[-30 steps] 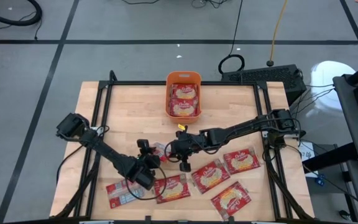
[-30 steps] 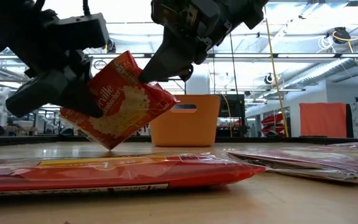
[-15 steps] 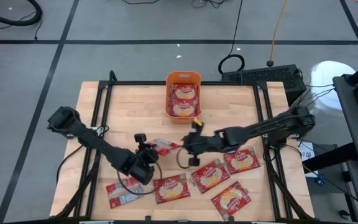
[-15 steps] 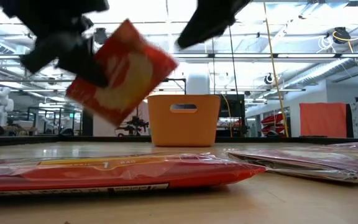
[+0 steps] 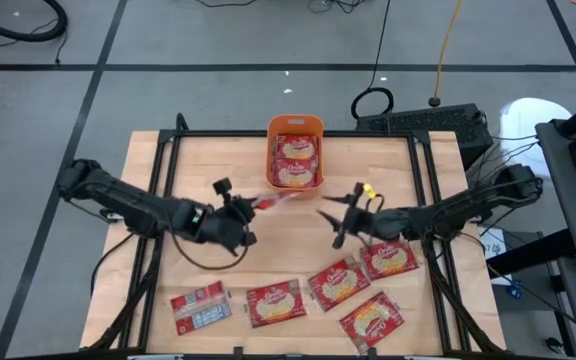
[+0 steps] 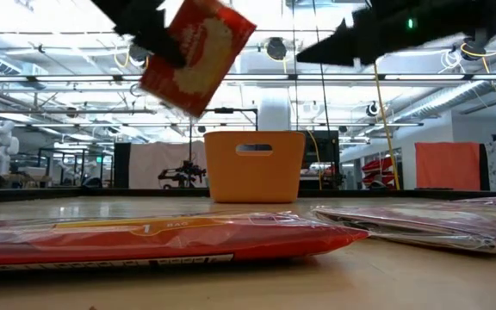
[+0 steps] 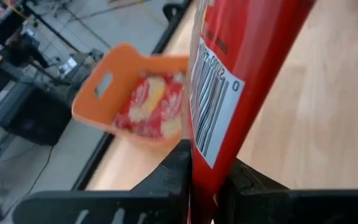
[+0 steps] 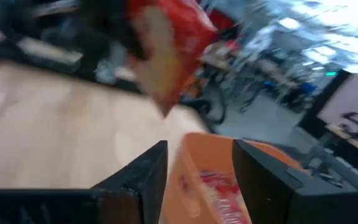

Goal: Sort popcorn bags into baskets
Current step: Put the red popcorn bag into the orange bin

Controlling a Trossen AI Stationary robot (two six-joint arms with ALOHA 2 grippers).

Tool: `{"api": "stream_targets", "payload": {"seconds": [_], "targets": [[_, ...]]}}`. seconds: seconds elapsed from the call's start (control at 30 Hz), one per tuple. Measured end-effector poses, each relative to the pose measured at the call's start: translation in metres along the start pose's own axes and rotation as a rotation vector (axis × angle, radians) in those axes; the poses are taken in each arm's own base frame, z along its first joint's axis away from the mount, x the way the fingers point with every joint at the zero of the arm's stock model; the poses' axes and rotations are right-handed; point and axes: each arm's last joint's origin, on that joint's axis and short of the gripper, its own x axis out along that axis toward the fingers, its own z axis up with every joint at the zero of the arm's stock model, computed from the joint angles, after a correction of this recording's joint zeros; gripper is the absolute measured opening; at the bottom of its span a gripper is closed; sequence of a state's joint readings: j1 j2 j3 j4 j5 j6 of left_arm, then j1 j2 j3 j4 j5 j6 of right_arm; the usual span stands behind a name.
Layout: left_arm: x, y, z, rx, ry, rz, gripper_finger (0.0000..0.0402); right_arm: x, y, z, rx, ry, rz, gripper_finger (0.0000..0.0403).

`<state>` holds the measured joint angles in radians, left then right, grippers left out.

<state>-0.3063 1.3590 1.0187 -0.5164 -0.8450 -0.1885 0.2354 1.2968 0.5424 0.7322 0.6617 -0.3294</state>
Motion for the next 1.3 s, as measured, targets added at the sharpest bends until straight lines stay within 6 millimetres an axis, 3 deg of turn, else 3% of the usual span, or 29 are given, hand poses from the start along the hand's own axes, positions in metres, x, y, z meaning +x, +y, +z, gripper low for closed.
{"api": "stream_targets", "payload": {"seconds": [0.2,0.43,0.57,0.7,0.9,1.07,1.13,1.3], "targets": [[0.022,0.016,0.019,-0.006,-0.089,-0.172,0.0031,-0.004,-0.015,-0.019,0.06,-0.063,-0.105,0.0174],[0.038,0.034,0.032,-0.05,-0.182,-0.265,0.0027,0.001,-0.012,-0.001,0.056,-0.083,-0.087,0.0178],[0.044,0.041,0.032,-0.089,-0.181,-0.323,0.0036,0.007,-0.008,0.017,-0.053,-0.018,-0.11,0.0178],[0.048,0.044,0.028,-0.132,-0.136,-0.353,0.0038,0.015,-0.007,0.058,-0.187,0.121,-0.099,0.0178],[0.048,0.043,0.023,-0.145,-0.078,-0.365,0.0039,0.016,-0.025,0.103,-0.192,0.288,-0.005,0.0178],[0.047,0.04,0.022,-0.144,-0.069,-0.427,0.0039,0.022,-0.045,0.134,-0.087,0.247,0.098,0.0178],[0.046,0.039,0.022,-0.143,-0.07,-0.446,0.0039,0.027,-0.052,0.141,-0.029,0.218,0.169,0.018],[0.046,0.039,0.022,-0.14,-0.069,-0.441,0.0039,0.041,-0.059,0.134,0.048,0.237,0.307,0.0191]]}}
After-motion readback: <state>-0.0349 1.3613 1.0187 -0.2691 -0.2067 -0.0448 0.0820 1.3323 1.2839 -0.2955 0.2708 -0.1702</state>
